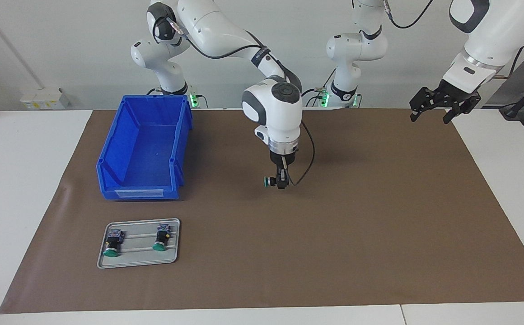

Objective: Place and press button with both arms
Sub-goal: 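Carry the green button with the right gripper toward the table center, then lower the green button onto the table and open the right gripper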

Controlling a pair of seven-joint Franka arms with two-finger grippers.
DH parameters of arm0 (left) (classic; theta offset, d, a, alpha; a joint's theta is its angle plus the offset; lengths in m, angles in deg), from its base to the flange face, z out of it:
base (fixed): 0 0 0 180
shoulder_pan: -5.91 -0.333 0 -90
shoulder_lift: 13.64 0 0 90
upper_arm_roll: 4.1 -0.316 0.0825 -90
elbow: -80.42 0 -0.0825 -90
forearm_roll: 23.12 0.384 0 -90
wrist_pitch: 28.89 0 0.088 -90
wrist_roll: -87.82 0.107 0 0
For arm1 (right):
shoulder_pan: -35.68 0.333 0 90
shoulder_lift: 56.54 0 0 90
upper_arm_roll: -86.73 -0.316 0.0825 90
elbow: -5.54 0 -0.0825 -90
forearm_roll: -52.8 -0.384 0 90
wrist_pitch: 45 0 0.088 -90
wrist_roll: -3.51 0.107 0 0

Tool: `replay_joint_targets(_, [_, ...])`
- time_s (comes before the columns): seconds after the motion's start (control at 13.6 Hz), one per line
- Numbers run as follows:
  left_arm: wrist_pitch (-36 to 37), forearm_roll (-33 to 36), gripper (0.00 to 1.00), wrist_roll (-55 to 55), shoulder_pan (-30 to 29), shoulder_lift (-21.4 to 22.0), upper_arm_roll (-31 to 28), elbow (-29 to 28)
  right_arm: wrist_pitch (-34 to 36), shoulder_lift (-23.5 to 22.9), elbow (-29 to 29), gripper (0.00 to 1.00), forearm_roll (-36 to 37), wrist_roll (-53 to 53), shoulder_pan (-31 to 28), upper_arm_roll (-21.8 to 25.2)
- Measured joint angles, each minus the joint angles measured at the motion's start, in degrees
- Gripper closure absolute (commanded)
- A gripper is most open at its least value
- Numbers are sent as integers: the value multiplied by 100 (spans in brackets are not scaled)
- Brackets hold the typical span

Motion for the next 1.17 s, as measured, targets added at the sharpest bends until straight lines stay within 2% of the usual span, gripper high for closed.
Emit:
replay_joint_targets(0.22, [0,0,0,0,0,0,0,0,-251,-247,1,100,7,419,216,2])
replay_joint_targets(1.03, [0,0,0,0,0,0,0,0,-513,-268,406,100,324,507,382,2])
replay_joint_targets(1.1, [0,0,0,0,0,0,0,0,-656,-267,462,40,325,458,383,3])
replay_joint_targets(1.17, [0,0,0,0,0,0,0,0,-856,-265,553,0,327,434,383,3])
